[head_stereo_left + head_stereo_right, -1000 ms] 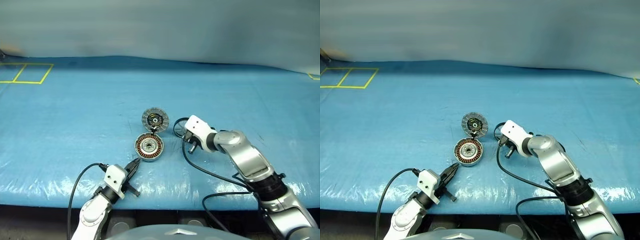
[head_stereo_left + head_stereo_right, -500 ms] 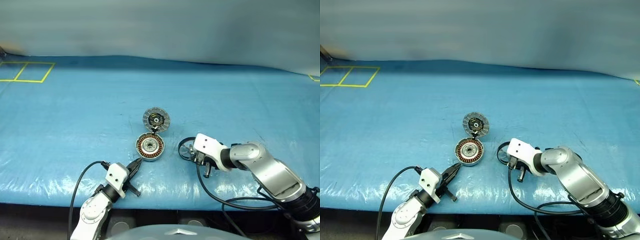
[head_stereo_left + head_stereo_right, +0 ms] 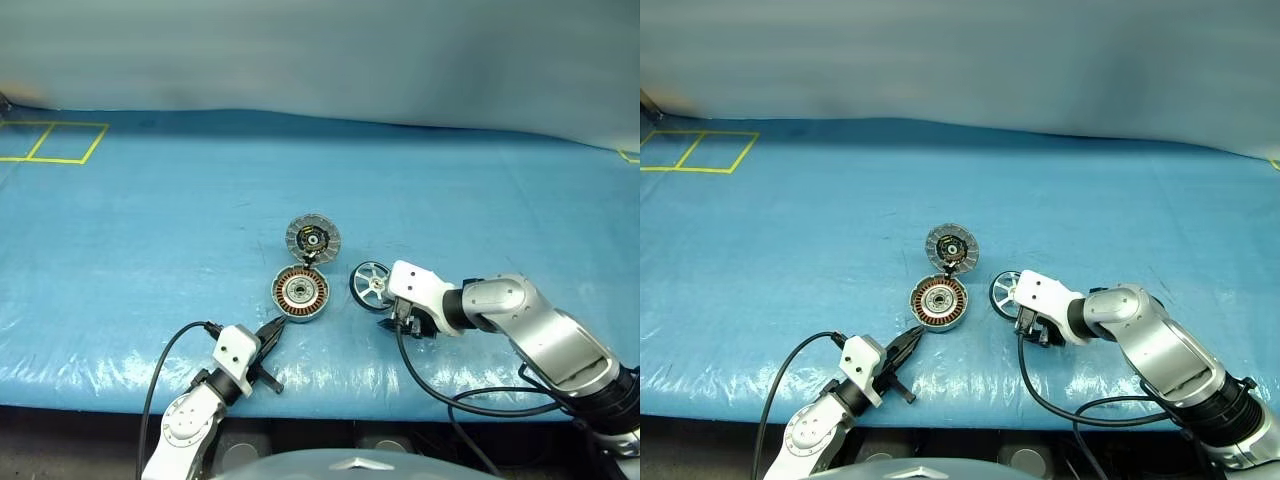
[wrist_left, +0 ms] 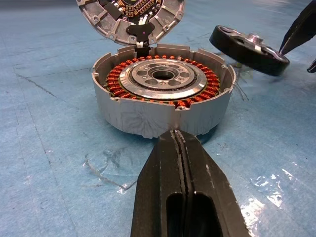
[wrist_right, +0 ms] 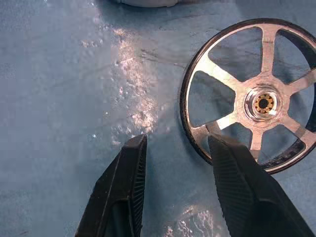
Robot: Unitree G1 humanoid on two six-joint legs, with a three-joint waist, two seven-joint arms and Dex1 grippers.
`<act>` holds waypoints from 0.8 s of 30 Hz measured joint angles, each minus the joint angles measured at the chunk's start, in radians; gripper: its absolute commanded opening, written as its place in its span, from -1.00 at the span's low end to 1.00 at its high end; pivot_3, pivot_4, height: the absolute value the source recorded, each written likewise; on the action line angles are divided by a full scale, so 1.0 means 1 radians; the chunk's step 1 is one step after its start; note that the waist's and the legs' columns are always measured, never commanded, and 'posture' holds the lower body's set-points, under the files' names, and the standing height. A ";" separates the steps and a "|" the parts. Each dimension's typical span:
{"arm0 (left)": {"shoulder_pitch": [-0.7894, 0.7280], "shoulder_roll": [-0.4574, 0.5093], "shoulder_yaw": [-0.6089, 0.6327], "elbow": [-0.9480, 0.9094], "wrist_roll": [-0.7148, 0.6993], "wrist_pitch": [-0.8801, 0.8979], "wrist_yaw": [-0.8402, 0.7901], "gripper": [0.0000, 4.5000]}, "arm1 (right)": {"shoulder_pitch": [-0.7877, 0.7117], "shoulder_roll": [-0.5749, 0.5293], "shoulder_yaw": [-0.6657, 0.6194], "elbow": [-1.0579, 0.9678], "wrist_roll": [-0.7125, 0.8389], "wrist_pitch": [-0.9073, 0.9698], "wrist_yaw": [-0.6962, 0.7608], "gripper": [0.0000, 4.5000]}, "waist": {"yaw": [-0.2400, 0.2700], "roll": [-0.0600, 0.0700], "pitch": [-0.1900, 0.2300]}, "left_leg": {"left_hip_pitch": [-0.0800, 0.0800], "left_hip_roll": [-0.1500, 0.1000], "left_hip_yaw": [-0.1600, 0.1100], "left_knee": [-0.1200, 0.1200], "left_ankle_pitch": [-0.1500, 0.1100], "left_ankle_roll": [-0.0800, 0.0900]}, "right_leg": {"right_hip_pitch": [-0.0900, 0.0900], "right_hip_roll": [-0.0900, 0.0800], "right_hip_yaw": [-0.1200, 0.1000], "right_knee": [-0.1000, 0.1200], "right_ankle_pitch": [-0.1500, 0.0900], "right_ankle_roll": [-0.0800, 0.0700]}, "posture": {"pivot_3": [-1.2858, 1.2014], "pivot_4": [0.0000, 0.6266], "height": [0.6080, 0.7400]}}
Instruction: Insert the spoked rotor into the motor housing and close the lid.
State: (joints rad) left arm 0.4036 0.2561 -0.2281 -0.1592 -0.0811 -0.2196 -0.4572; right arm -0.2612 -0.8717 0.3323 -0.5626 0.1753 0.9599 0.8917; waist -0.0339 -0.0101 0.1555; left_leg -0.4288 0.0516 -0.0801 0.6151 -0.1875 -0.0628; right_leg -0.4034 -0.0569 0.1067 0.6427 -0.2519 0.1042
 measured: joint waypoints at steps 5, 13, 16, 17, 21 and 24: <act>-0.001 0.000 0.000 -0.001 0.000 0.003 0.000 -1.00 | -0.028 0.024 -0.063 -0.012 0.049 0.034 -0.024 -0.15 | 0.000 0.000 0.000 | 0.000 0.000 0.000 0.000 0.000 0.000 | 0.000 0.000 0.000 0.000 0.000 0.000 | 0.03 -0.52 1.00; -0.002 0.001 0.000 -0.003 0.000 0.008 -0.001 -1.00 | -0.084 0.145 -0.174 -0.031 0.129 0.225 -0.141 -0.15 | 0.000 0.000 0.000 | 0.000 0.000 0.000 0.000 0.000 0.000 | 0.003 0.000 0.000 0.000 0.000 0.000 | 0.03 -0.52 1.00; -0.003 0.001 0.000 -0.003 0.000 0.006 -0.001 -1.00 | -0.098 0.163 -0.170 -0.029 0.132 0.245 -0.180 -0.15 | 0.001 0.000 0.000 | 0.000 0.000 0.000 0.000 0.000 0.000 | 0.003 0.000 0.000 0.000 0.000 0.000 | 0.03 -0.52 1.00; -0.004 0.001 0.001 -0.003 0.000 0.004 -0.001 -1.00 | -0.102 0.163 -0.165 -0.026 0.130 0.245 -0.189 -0.15 | 0.000 0.000 0.000 | 0.000 0.000 0.000 0.000 0.000 0.000 | 0.003 0.000 0.000 0.000 0.000 0.000 | 0.03 -0.52 1.00; -0.007 0.000 0.001 -0.002 0.002 -0.003 0.000 -1.00 | -0.121 0.170 -0.107 0.038 0.120 0.239 -0.216 -0.15 | -0.001 0.000 0.000 | 0.000 0.000 0.000 0.000 0.000 0.000 | 0.003 0.000 0.000 0.000 0.000 0.000 | 0.03 -0.52 1.00; -0.006 0.000 0.001 -0.002 0.002 -0.004 0.001 -1.00 | -0.138 0.172 -0.067 0.084 0.118 0.222 -0.216 -0.15 | -0.002 0.000 0.000 | -0.001 0.000 0.000 0.000 0.000 0.000 | 0.004 0.000 0.000 0.001 0.000 0.000 | 0.03 -0.52 1.00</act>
State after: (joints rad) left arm 0.3972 0.2557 -0.2275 -0.1609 -0.0788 -0.2238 -0.4565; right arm -0.3996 -0.6995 0.2656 -0.4788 0.2936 1.1824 0.6759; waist -0.0359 -0.0097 0.1558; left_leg -0.4301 0.0517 -0.0801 0.6149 -0.1874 -0.0626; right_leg -0.3996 -0.0567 0.1067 0.6433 -0.2516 0.1042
